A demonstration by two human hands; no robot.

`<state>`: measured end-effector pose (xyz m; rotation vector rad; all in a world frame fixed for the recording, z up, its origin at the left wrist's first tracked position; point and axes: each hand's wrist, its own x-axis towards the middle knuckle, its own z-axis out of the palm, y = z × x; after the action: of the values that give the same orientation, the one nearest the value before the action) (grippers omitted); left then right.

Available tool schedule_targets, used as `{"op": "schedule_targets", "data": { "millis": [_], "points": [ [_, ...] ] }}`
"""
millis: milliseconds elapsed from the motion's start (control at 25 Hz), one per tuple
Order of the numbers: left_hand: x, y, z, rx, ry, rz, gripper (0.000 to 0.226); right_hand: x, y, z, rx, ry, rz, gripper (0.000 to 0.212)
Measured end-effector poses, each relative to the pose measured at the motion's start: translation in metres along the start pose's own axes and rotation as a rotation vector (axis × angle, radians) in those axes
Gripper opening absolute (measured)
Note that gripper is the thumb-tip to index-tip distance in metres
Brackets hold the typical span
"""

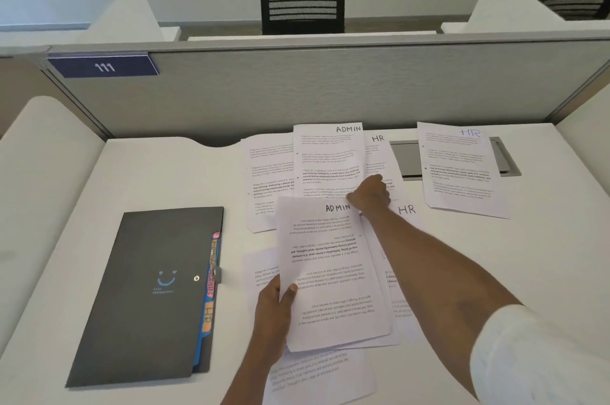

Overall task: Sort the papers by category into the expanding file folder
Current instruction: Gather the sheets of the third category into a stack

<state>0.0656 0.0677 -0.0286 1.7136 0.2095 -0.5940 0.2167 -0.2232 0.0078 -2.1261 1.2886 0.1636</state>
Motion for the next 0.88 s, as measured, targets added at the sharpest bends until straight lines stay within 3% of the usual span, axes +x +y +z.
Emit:
{"op": "schedule_targets", "data": {
  "millis": [200, 320, 600, 760, 880],
  "points": [
    [-0.001, 0.003, 0.0, -0.018, 0.001, 0.0, 0.03, -0.003, 0.004, -0.011, 0.305, -0.03, 0.012, 0.029],
    [-0.002, 0.003, -0.001, -0.032, -0.008, 0.006, 0.031, -0.011, 0.0, -0.03, 0.314, 0.098, -0.092, 0.013],
    [-0.002, 0.007, 0.0, -0.08, 0.022, 0.008, 0.032, -0.057, 0.003, -0.099, 0.495, 0.437, -0.373, 0.009],
    [-0.014, 0.011, 0.001, -0.113, 0.024, -0.019, 0.033, -0.094, 0.032, -0.134, 0.754, 0.569, -0.314, 0.012],
    [-0.027, 0.002, -0.005, -0.111, 0.008, -0.025, 0.034, -0.114, 0.067, -0.134, 0.851, 0.482, -0.233, 0.013]
  ]
}}
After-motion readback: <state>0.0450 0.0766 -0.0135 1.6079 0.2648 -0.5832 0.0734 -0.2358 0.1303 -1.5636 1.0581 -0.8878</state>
